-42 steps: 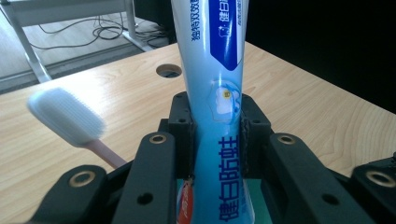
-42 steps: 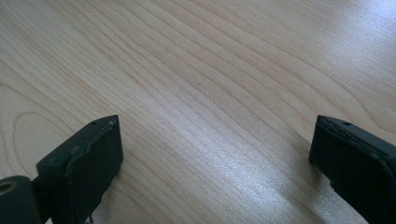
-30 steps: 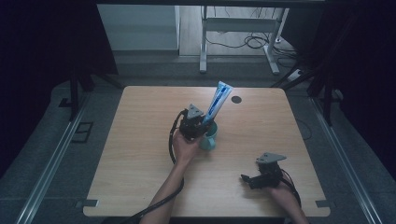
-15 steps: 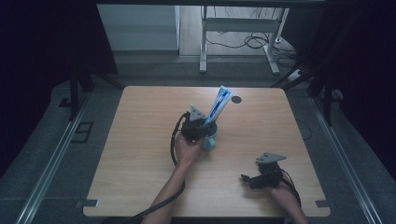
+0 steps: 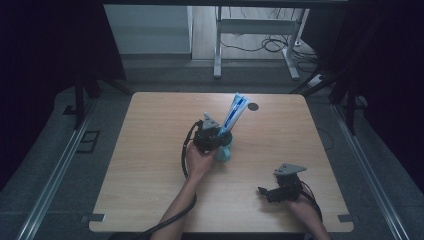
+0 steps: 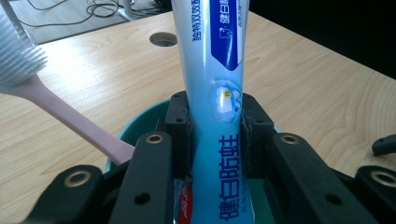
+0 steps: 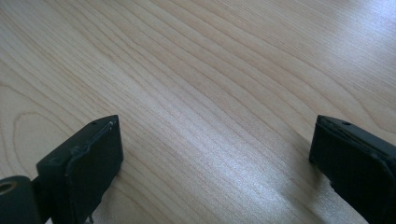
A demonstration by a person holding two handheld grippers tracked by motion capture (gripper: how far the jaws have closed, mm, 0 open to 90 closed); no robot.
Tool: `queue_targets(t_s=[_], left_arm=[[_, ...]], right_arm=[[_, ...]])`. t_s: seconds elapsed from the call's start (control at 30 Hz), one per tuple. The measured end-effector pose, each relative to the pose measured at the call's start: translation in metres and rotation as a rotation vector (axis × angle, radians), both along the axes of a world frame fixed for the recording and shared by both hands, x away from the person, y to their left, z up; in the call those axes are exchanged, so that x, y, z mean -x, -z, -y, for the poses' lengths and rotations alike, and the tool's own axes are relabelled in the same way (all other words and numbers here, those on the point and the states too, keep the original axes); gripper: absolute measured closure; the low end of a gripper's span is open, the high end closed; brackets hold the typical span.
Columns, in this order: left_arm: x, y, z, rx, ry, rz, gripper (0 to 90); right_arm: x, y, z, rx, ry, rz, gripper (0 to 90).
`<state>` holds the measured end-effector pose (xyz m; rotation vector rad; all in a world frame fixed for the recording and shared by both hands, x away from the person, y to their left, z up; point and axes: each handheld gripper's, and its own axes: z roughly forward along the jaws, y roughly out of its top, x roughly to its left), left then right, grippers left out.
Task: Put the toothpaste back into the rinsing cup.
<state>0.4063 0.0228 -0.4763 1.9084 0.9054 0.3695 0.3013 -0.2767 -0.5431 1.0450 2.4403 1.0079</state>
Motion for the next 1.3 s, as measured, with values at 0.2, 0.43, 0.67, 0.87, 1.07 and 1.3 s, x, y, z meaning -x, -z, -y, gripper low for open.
queue_targets(t_s=[0.2, 0.43, 0.67, 0.87, 1.07, 1.3], left_arm=[[0.000, 0.002, -0.001, -0.023, 0.014, -0.017, 69.2], [0.001, 0.001, -0.002, -0.041, 0.020, -0.027, 68.6], [0.003, -0.001, -0.001, -0.080, 0.028, -0.036, 67.2], [0.004, -0.003, 0.000, -0.127, 0.040, -0.045, 65.2], [0.008, -0.003, 0.000, -0.158, 0.037, -0.044, 60.7], [0.010, -0.007, -0.009, -0.133, 0.032, -0.041, 55.9]], right_arm=[[0.000, 0.000, 0.000, -0.001, -0.001, -0.001, 2.7], [0.000, 0.000, 0.000, 0.000, -0.001, 0.000, 2.7], [0.000, 0.000, 0.000, 0.000, -0.001, 0.000, 2.7], [0.000, 0.000, 0.000, 0.000, -0.001, 0.000, 2.7], [0.000, 0.000, 0.000, 0.000, 0.000, 0.000, 2.6], [0.000, 0.000, 0.000, 0.001, -0.001, -0.001, 2.5]])
